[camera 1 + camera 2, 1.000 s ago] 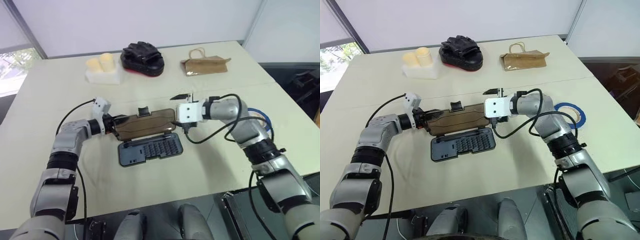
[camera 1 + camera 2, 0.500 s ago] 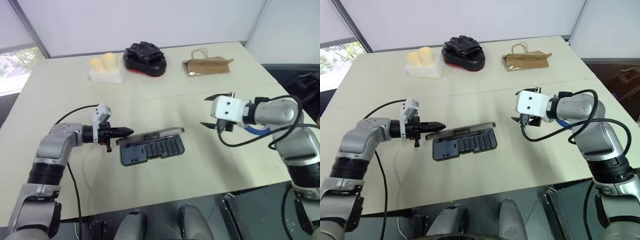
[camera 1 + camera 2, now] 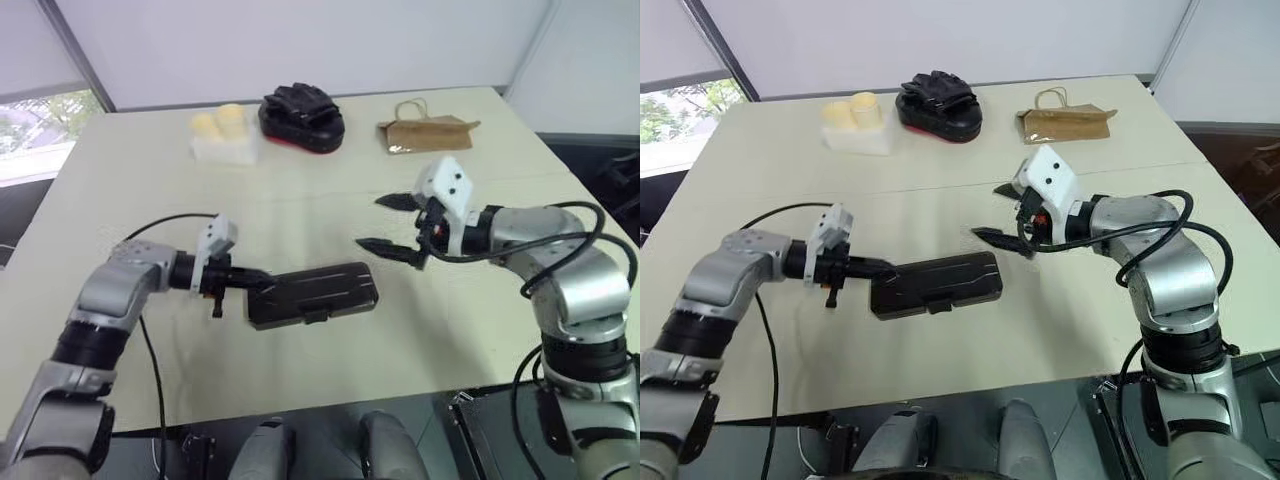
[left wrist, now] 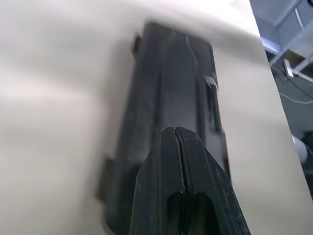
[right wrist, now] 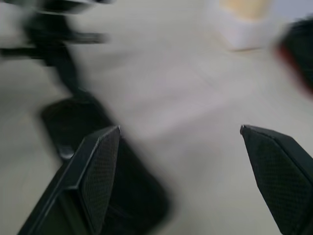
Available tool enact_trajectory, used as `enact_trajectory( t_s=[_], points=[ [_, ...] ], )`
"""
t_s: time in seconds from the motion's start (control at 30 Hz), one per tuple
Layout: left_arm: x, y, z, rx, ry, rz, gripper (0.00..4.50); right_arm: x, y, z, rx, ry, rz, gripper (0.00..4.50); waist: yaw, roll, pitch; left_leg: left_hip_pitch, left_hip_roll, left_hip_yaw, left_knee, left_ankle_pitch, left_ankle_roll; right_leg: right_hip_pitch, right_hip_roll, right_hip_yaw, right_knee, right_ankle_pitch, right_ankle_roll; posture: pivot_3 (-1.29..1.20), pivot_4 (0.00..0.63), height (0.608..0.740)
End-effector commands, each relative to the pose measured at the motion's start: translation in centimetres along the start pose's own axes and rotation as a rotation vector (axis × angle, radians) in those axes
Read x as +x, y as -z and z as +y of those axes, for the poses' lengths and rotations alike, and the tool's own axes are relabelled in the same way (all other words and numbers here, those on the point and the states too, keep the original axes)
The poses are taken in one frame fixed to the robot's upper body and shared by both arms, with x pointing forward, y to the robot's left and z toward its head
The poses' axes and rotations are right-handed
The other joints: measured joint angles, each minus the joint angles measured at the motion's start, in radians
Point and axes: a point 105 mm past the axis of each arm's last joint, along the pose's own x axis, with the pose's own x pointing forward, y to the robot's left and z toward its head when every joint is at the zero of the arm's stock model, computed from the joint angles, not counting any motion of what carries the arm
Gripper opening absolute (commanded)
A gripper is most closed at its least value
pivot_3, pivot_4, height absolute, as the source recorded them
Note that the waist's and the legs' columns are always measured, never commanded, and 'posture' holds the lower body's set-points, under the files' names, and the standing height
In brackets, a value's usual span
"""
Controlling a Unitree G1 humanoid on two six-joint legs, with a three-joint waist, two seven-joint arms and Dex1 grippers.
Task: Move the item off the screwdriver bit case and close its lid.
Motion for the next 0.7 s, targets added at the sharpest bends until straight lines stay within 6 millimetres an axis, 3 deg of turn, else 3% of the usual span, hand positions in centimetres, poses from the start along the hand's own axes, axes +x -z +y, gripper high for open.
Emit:
enact_trajectory(
  t_s=[0.03,0.17,0.43,0.53,0.7],
  points=[
    [0.8,-0.5,0.2,0.037,0.025,0.016,0.0,0.2,-0.5,3.0,0.054,-0.166,-0.021,4.07,-0.002,0.0,0.0,0.0,0.0,0.0,0.0,0.0,0.0,0.0,0.0,0.0,0.0,0.0,0.0,0.0,0.15,0.74],
    [1.6,-1.0,-0.5,0.043,0.08,0.003,0.0,1.1,1.4,3.6,0.06,-0.171,0.04,4.07,-0.005,0.0,0.0,0.0,0.0,0.0,0.0,0.0,0.0,0.0,0.0,0.0,0.0,0.0,0.0,0.0,0.15,0.74],
    [0.9,-1.3,-1.5,0.026,0.119,0.018,0.0,1.2,2.2,3.2,0.079,-0.14,0.057,4.07,-0.006,0.0,0.0,0.0,0.0,0.0,0.0,0.0,0.0,0.0,0.0,-0.001,0.0,0.0,0.0,0.0,0.15,0.74],
    [0.5,-0.4,-1.8,0.037,0.13,0.065,0.0,1.1,2.4,3.1,0.073,-0.14,0.067,4.07,-0.005,0.0,0.0,0.0,0.0,0.0,0.0,0.0,0.0,0.0,0.0,0.0,0.0,0.0,0.0,0.0,0.15,0.74],
    [1.0,3.4,-1.2,0.1,0.082,0.215,0.0,1.1,2.4,3.2,0.065,-0.138,0.077,4.07,-0.004,0.0,0.0,0.0,0.0,0.0,0.0,0.0,0.0,0.0,0.0,0.0,0.0,0.0,0.0,0.0,0.15,0.74]
  ],
)
